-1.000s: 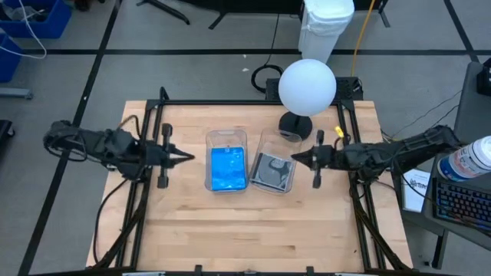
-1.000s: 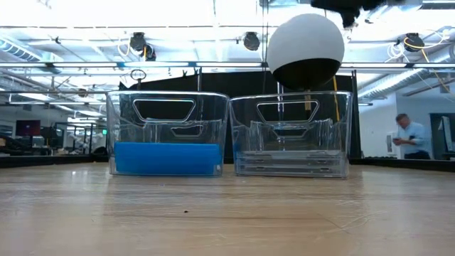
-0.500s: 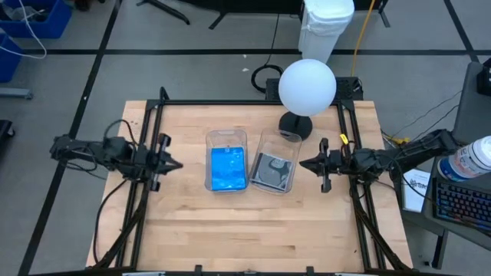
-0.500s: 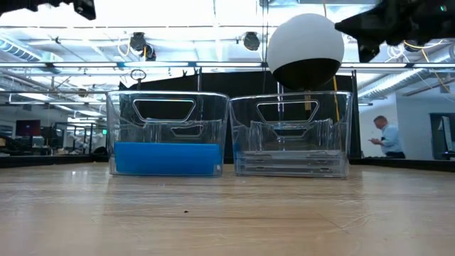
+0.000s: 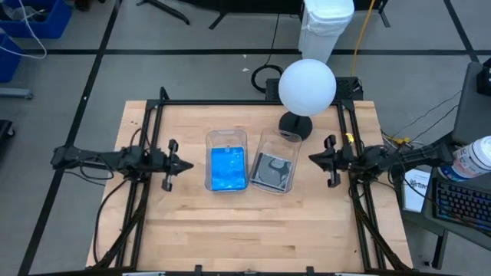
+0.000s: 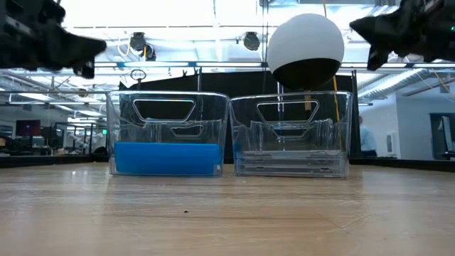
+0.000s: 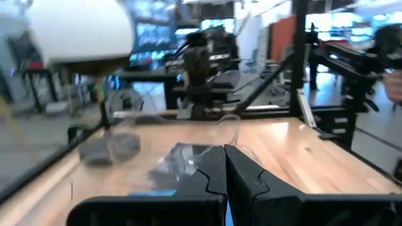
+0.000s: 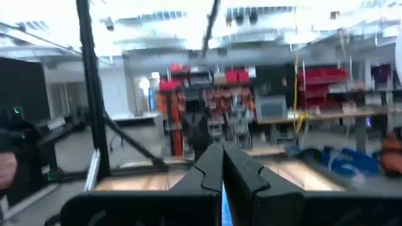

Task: Pick & place jewel cases by type
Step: Return to Home Position

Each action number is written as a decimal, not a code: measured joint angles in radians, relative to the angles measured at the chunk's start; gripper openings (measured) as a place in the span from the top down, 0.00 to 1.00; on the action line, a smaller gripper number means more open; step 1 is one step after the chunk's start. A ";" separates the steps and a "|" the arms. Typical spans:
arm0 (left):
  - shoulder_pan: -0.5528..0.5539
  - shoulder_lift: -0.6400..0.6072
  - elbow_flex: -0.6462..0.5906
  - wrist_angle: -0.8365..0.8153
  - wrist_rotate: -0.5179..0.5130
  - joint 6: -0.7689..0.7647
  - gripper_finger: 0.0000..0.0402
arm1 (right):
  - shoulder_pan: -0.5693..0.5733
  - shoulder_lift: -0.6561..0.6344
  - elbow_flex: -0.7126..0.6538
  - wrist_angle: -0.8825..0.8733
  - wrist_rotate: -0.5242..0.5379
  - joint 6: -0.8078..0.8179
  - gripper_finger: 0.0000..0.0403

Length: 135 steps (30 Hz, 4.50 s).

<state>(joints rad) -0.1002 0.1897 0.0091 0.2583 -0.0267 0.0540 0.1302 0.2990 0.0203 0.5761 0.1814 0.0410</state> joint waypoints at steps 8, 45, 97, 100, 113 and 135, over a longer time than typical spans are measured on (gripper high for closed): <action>0.018 -0.001 0.001 -0.079 0.095 0.018 1.00 | -0.003 0.004 -0.002 -0.054 -0.058 0.041 1.00; -0.001 -0.001 0.001 -0.200 -0.019 -0.071 0.93 | -0.024 0.003 -0.005 -0.137 -0.080 0.029 1.00; -0.013 0.041 0.002 -0.130 -0.026 -0.032 0.94 | -0.024 0.005 -0.005 -0.027 -0.052 0.026 1.00; -0.013 0.041 0.002 -0.130 -0.026 -0.032 0.94 | -0.024 0.005 -0.005 -0.027 -0.052 0.026 1.00; -0.013 0.041 0.002 -0.130 -0.026 -0.032 0.94 | -0.024 0.005 -0.005 -0.027 -0.052 0.026 1.00; -0.013 0.041 0.002 -0.130 -0.026 -0.032 0.94 | -0.024 0.005 -0.005 -0.027 -0.052 0.026 1.00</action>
<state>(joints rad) -0.1127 0.2306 0.0113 0.1284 -0.0528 0.0216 0.1066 0.3039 0.0151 0.5491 0.1292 0.0666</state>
